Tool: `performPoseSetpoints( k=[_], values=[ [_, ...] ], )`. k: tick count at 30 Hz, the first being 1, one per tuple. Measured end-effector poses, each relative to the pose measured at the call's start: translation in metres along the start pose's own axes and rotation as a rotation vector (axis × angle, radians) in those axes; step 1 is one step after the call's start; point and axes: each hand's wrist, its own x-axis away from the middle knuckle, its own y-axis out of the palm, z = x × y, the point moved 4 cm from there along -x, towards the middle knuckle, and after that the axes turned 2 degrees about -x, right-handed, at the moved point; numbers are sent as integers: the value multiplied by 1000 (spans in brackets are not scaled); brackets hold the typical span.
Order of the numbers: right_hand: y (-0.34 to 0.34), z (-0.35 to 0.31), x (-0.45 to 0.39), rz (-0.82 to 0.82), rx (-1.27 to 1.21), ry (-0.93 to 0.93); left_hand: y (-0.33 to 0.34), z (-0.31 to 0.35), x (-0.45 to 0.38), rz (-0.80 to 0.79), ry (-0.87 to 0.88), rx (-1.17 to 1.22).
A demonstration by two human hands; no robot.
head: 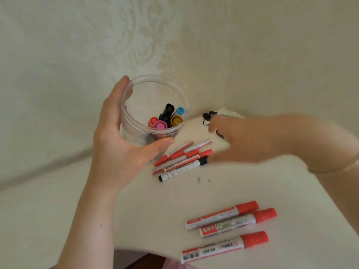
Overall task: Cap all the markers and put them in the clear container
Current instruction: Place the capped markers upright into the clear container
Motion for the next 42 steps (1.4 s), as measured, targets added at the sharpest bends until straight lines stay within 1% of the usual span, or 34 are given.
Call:
performPoseSetpoints(
  k=[1,2,4,6,8,16,24,30,33,36,38,40,42],
  values=[
    [17,-5,13,-125,82,-14,-1,0,2,2,2,-5],
    [33,-14,25,-213,125,-59,-2,1,4,1,4,-14],
    [63,-30,40,-296,150,-179,-1,2,8,-8,8,-27],
    [81,-39,46,-289,175,-253,1,4,11,-18,8,-24],
    [90,-41,46,-279,212,-270,3,9,14,-33,11,-24],
    [105,-36,44,-309,289,-149,11,24,22,-101,59,-24],
    [114,-27,29,-202,318,-75,18,32,30,-140,79,-31],
    [123,-18,14,-135,287,-86,16,34,32,-115,78,-12],
    [114,-13,9,-143,243,-84,14,33,31,-94,84,-11],
    [83,-1,4,-117,180,-32,10,30,30,-55,74,-19],
    [45,10,4,-17,139,20,5,26,29,-21,56,-29],
    [2,17,8,146,114,54,0,22,27,3,29,-41],
    [-36,16,14,304,155,50,-4,18,23,36,-19,-39]
  ],
)
